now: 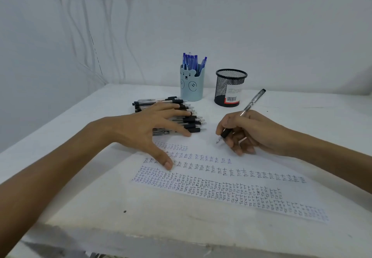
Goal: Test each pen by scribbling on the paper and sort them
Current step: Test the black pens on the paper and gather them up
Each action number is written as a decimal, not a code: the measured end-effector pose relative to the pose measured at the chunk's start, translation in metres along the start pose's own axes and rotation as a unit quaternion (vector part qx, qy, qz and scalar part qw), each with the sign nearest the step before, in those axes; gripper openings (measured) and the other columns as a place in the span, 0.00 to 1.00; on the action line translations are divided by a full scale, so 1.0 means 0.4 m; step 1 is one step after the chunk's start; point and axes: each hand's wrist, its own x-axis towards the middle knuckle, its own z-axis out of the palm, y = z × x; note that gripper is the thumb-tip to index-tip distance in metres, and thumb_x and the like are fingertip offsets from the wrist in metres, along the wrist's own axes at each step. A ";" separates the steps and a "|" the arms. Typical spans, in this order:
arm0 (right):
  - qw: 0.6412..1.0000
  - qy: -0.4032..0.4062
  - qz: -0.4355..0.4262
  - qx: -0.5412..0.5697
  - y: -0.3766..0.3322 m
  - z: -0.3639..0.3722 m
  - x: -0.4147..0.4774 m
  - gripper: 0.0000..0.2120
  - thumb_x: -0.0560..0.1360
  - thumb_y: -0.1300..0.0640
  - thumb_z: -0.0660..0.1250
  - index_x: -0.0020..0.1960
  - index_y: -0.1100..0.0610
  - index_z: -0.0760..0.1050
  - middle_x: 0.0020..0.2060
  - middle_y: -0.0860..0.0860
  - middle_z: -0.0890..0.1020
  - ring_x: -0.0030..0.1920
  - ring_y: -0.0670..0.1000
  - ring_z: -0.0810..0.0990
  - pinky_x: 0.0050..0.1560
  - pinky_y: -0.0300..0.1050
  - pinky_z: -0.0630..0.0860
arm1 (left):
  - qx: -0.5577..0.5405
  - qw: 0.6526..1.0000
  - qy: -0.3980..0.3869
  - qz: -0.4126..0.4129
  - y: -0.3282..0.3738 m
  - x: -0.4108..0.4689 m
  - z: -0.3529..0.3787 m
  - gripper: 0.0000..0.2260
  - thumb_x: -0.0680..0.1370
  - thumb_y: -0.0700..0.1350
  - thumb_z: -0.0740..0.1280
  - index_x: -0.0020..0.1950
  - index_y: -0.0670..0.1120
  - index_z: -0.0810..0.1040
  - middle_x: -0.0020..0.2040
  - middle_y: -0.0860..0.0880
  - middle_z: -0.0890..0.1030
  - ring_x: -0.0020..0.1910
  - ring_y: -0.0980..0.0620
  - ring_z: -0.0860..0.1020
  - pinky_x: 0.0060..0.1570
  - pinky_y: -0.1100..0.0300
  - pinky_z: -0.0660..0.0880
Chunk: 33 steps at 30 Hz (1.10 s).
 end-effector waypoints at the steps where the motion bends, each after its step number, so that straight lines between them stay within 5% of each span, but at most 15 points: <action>1: 1.000 -0.007 -0.013 0.003 -0.004 0.009 0.008 0.13 0.83 0.58 0.59 0.47 0.61 0.80 0.33 0.59 0.79 0.28 0.55 0.75 0.22 0.41 0.63 | 0.000 1.000 -0.001 0.001 0.001 0.000 0.000 0.39 0.62 0.76 0.73 0.72 0.75 0.68 0.80 0.72 0.49 0.80 0.66 0.39 0.81 0.45 0.43; 11: 0.994 -0.058 -0.086 0.031 -0.026 0.119 0.096 0.09 0.82 0.61 0.62 0.51 0.66 0.77 0.33 0.58 0.79 0.29 0.54 0.74 0.24 0.43 0.61 | 0.049 0.999 0.010 0.018 0.004 0.010 0.009 0.44 0.61 0.82 0.65 0.75 0.69 0.66 0.82 0.65 0.47 0.82 0.60 0.40 0.81 0.43 0.42; 15: 0.995 -0.024 -0.098 0.005 -0.015 0.119 0.097 0.02 0.77 0.66 0.66 0.47 0.62 0.76 0.30 0.58 0.79 0.26 0.51 0.71 0.26 0.41 0.65 | 0.034 0.999 -0.001 0.016 0.005 0.009 0.005 0.43 0.63 0.77 0.70 0.76 0.69 0.65 0.82 0.66 0.47 0.81 0.62 0.43 0.81 0.46 0.44; 24: 0.994 0.002 -0.102 -0.024 -0.003 0.112 0.092 0.05 0.76 0.68 0.69 0.43 0.69 0.75 0.31 0.65 0.81 0.29 0.57 0.71 0.28 0.46 0.67 | 0.022 1.000 -0.009 0.019 0.007 0.010 0.006 0.40 0.65 0.75 0.72 0.75 0.72 0.64 0.82 0.66 0.47 0.82 0.59 0.44 0.81 0.41 0.49; 33: 0.991 0.012 -0.130 -0.029 0.002 0.114 0.090 0.05 0.74 0.73 0.69 0.40 0.70 0.75 0.26 0.58 0.79 0.27 0.50 0.75 0.30 0.36 0.71 | 0.025 1.000 -0.012 0.013 0.010 0.010 0.003 0.40 0.65 0.75 0.73 0.74 0.71 0.65 0.82 0.65 0.48 0.82 0.59 0.46 0.81 0.43 0.48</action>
